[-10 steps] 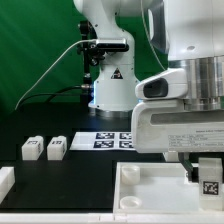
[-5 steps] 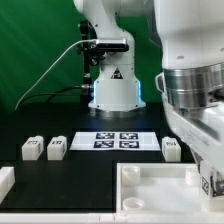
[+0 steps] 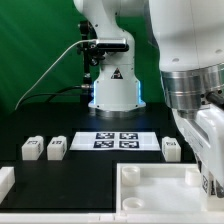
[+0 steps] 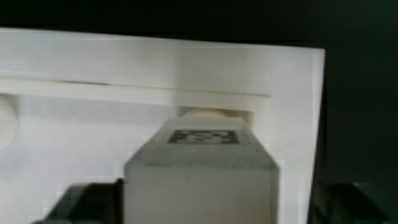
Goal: Assemble one leg
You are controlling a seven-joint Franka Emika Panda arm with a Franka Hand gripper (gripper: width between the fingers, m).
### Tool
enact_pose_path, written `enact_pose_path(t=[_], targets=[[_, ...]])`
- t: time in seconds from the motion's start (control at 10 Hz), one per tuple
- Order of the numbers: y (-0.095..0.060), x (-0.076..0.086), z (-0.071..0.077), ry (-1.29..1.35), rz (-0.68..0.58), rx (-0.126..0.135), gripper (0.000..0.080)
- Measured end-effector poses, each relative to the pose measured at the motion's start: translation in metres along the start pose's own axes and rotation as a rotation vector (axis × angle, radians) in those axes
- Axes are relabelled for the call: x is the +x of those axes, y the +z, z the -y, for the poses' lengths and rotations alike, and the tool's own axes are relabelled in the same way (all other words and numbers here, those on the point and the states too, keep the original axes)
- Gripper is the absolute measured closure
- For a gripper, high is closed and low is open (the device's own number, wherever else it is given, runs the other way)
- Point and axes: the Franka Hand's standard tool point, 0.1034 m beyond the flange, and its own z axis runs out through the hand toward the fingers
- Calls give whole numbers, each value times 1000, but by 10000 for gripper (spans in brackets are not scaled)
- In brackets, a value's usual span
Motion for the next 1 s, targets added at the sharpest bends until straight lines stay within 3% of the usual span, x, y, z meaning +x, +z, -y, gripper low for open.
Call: enact_pose_path(t=[0.1,0.3,0.5,0.6,0.7,0.8,0.9,1.0], targets=[[0,-8,-5,-176,-2,7,179],[-7,-19,-6,-481,2,11,159],[-5,-16,-7,-685,1,8,151],[-5,-14,-8,-827,-12,-11,151],[-4,-11,-8,-1042,-40,-50,151],[-8,1,-1,-1305,-53,-59,151],[-10,7,1,-1381,-54,-56,151],[-9,4,0,-1291,-54,-54,151]])
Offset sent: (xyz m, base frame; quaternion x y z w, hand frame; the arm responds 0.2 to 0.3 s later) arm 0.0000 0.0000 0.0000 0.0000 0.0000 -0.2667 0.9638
